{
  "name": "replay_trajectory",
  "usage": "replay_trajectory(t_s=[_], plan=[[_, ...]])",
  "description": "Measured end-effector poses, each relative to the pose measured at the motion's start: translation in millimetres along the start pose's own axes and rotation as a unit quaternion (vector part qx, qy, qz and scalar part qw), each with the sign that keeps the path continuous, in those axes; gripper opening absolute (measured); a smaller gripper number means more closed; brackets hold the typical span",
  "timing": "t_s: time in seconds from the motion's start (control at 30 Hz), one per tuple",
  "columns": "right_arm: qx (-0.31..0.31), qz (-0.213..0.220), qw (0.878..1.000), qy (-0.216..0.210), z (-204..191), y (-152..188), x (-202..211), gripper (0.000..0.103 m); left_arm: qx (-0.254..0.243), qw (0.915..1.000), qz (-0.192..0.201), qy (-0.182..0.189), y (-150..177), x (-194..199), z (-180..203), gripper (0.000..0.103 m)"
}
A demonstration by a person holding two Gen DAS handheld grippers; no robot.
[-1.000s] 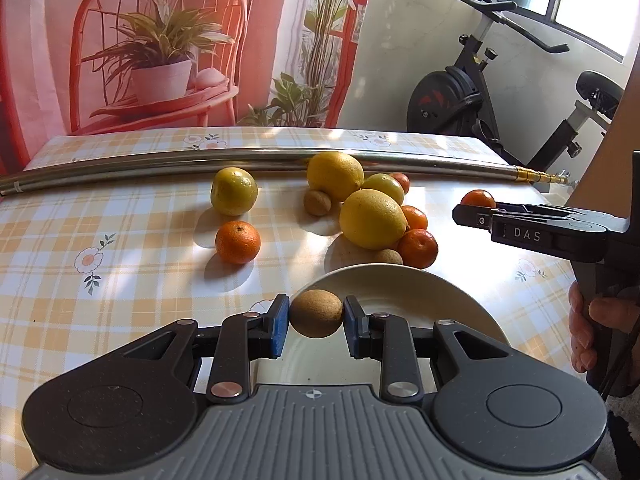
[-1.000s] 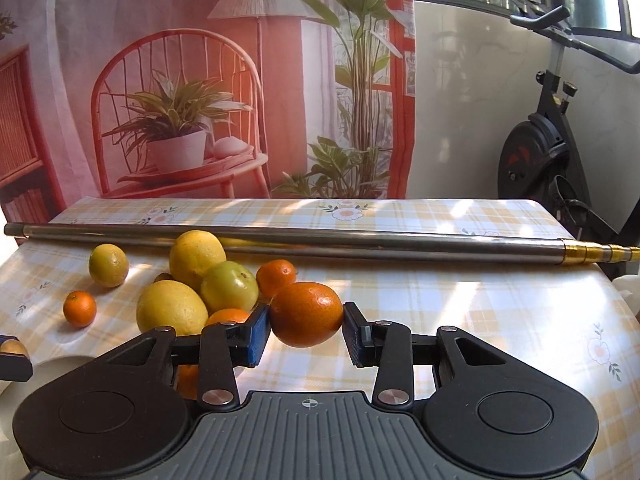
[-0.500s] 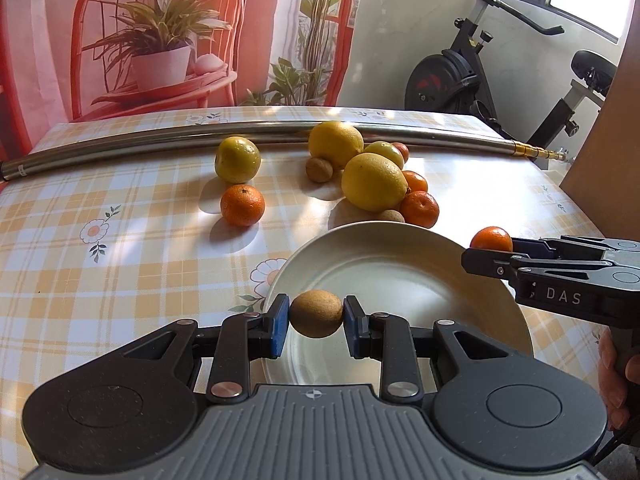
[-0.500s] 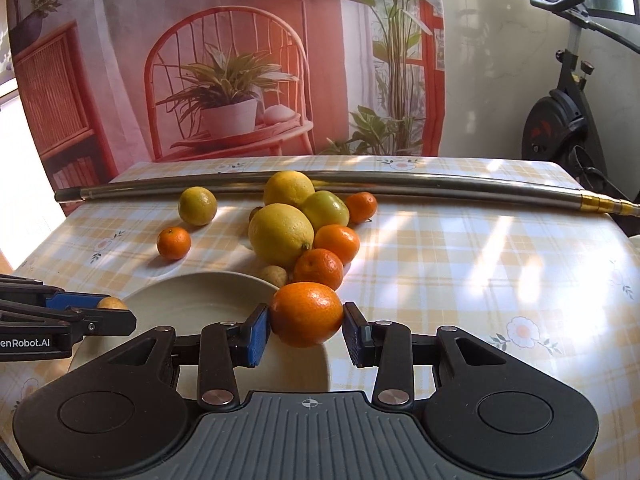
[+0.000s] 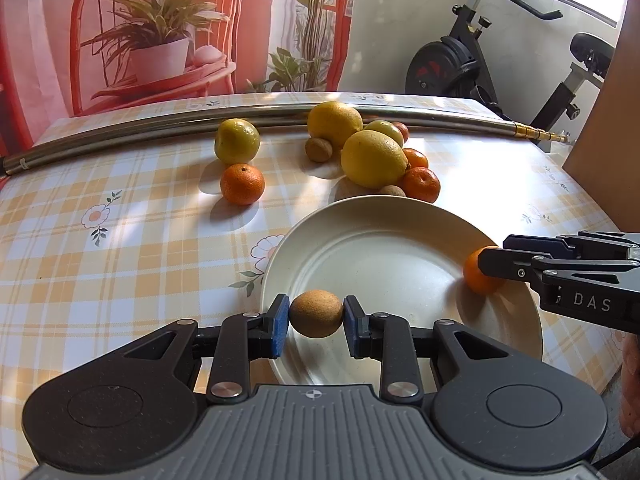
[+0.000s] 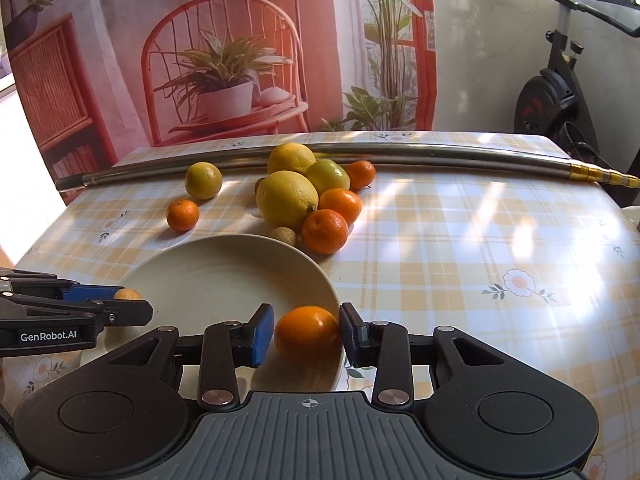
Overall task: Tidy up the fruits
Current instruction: 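Lower the kiwi onto the white plate with the left gripper while the right releases the mandarin there, then move the left gripper to the fruit pile and grasp another kiwi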
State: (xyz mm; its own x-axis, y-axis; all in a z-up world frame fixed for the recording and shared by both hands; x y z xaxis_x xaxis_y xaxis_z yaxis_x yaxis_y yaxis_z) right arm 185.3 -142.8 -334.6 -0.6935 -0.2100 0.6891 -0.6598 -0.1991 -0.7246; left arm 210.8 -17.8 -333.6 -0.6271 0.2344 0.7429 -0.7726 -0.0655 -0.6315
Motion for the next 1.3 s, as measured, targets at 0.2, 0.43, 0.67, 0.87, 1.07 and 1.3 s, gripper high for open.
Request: replay_trajectory(t_s=[0.2, 0.43, 0.67, 0.87, 1.07, 1.3], plan=[[0.018, -0.003, 1.000, 0.004, -6, 0, 1, 0.031, 0.004, 1.0000, 0.000, -0.002, 1, 0, -2, 0.031], [0.023, -0.003, 1.000, 0.013, -4, 0, 2, 0.031, 0.000, 1.0000, 0.000, -0.003, 3, -1, -1, 0.031], [0.024, 0.001, 1.000, 0.019, -1, -2, 4, 0.032, 0.005, 1.0000, 0.000, -0.003, 2, 0, -1, 0.033], [0.027, 0.015, 0.999, 0.025, 2, -8, 9, 0.032, 0.007, 0.9999, 0.012, 0.005, -3, 5, 2, 0.038], [0.025, 0.031, 0.998, 0.040, 17, -18, 17, 0.032, 0.024, 0.9992, 0.024, 0.022, -17, 14, 1, 0.038], [0.018, 0.057, 0.996, 0.065, 49, -40, 29, 0.032, 0.026, 0.9970, 0.070, 0.021, -58, 34, -5, 0.038]])
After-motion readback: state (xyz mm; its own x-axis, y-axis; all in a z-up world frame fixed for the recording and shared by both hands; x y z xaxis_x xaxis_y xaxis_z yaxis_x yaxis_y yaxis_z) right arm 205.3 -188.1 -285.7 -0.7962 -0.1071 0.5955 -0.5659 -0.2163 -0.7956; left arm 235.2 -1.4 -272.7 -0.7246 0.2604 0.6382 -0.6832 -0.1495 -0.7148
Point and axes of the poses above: each gripper's, at about its wrist camera, not at the fingertips, and x roughly against the way its jaws point, z to its right, y to its underside, the point moved 10 cm from there along -x, roughly the way its jaws point, and after that the axes turned 12 degrees about x, right-handed, at the moved point
